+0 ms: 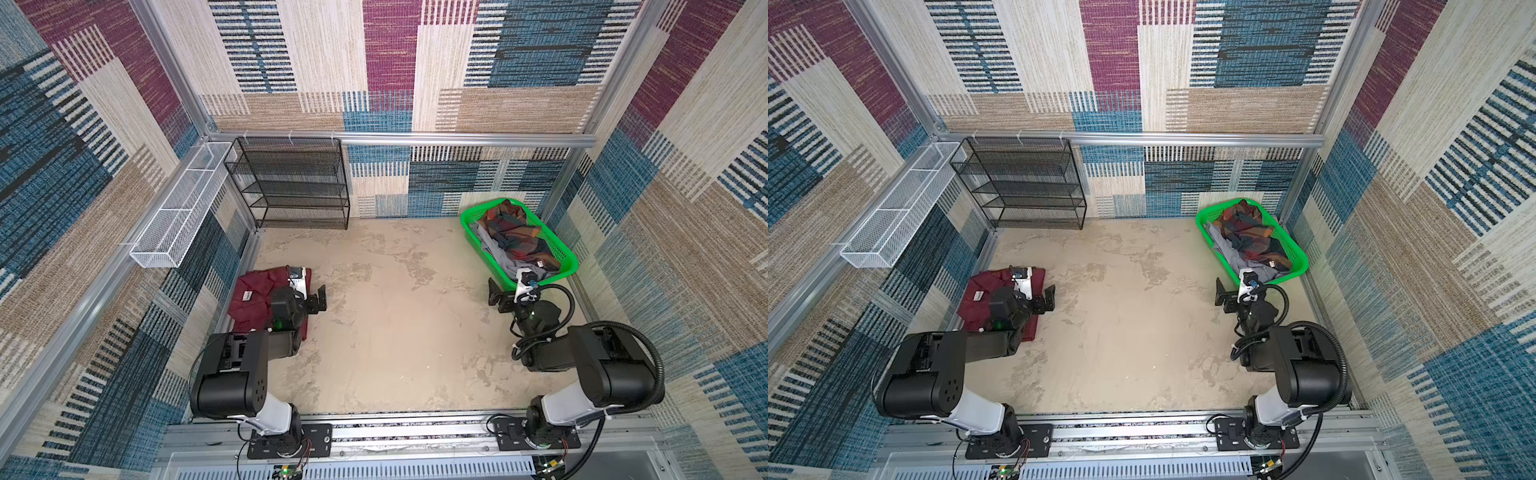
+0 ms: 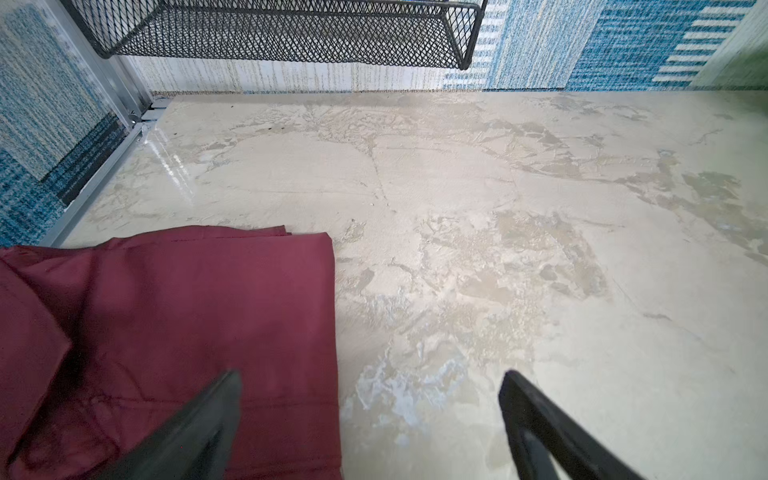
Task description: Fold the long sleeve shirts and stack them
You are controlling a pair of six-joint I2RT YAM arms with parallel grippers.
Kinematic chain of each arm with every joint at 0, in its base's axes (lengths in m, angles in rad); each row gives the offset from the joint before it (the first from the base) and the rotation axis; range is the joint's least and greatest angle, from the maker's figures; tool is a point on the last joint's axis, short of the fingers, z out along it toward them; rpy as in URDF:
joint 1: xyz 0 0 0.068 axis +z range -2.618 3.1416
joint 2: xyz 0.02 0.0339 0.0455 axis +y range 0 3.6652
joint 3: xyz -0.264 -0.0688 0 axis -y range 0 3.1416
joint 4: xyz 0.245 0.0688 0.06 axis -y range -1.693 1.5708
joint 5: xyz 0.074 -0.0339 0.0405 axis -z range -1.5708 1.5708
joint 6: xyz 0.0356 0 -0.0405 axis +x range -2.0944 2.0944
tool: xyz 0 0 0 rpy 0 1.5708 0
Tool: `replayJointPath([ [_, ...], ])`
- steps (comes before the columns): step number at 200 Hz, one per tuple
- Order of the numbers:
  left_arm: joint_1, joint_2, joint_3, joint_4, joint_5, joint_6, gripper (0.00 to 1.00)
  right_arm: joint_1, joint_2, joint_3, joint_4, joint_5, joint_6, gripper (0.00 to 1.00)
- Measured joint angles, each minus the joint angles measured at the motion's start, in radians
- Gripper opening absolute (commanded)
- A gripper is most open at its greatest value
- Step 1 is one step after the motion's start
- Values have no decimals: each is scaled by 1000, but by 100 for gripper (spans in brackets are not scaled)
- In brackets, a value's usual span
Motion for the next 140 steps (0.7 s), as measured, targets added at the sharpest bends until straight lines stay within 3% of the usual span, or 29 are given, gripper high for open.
replayJointPath([
  [140, 0, 0, 0, 0, 0, 0, 100, 0, -14, 9, -26, 0, 0, 100],
])
